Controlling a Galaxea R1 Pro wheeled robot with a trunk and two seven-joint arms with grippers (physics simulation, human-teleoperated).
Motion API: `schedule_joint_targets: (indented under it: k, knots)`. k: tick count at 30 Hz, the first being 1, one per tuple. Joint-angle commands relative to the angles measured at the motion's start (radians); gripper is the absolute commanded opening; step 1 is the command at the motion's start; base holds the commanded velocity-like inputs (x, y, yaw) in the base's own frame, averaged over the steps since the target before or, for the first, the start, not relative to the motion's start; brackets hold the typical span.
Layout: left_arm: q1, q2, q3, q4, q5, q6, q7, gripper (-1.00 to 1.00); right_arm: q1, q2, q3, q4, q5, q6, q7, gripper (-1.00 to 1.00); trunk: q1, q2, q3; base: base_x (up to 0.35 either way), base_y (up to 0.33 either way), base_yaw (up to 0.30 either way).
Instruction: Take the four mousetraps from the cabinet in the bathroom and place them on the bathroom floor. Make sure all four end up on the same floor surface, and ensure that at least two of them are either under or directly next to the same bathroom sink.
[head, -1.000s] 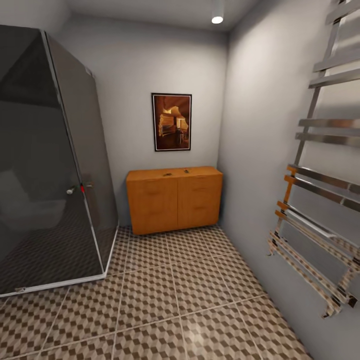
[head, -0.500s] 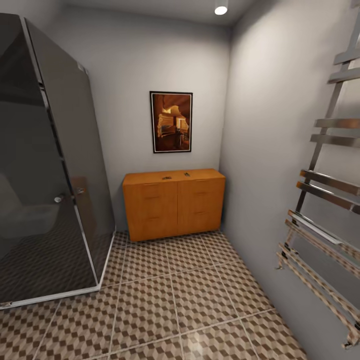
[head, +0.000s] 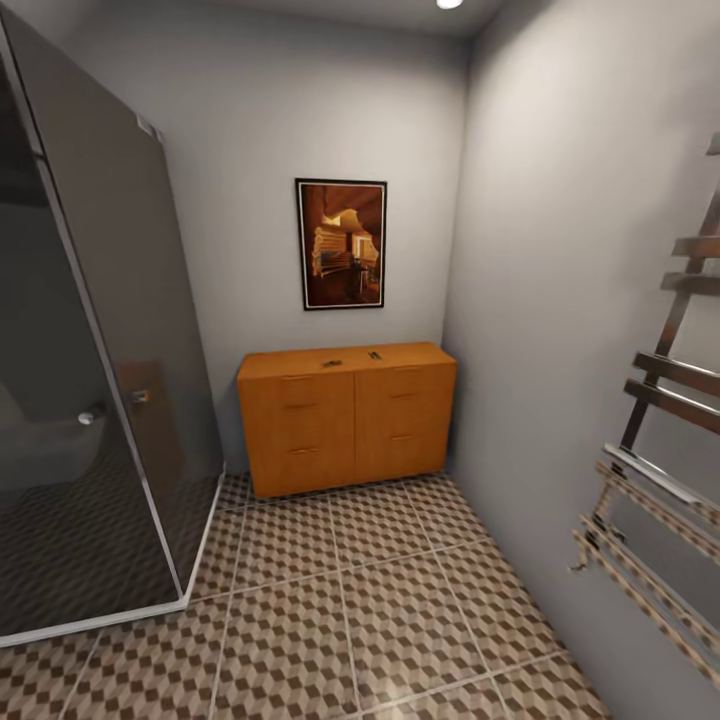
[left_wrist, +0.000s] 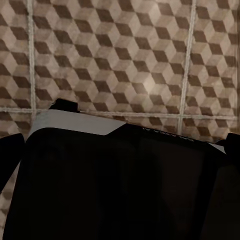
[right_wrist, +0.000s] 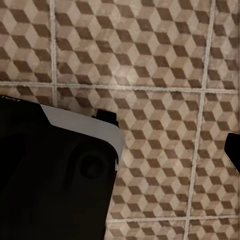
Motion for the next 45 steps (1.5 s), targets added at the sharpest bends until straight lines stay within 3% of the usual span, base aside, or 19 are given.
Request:
schedule_joint_targets:
  k: [1,45]
  knots:
    - [-0.001,0.000,-0.008,0.000,0.005,-0.003,0.004,1.00,-0.001,0.001,0.003,0.003,0.010,-0.004,-0.005,1.00,0.001,-0.001,-0.001,0.322,0.000,0.000]
    - [-0.001,0.001,-0.008,0.000,0.005,-0.004,0.004,1.00,-0.001,0.004,0.004,0.003,0.010,0.003,-0.007,1.00,0.001,-0.001,-0.001,0.322,0.000,0.000]
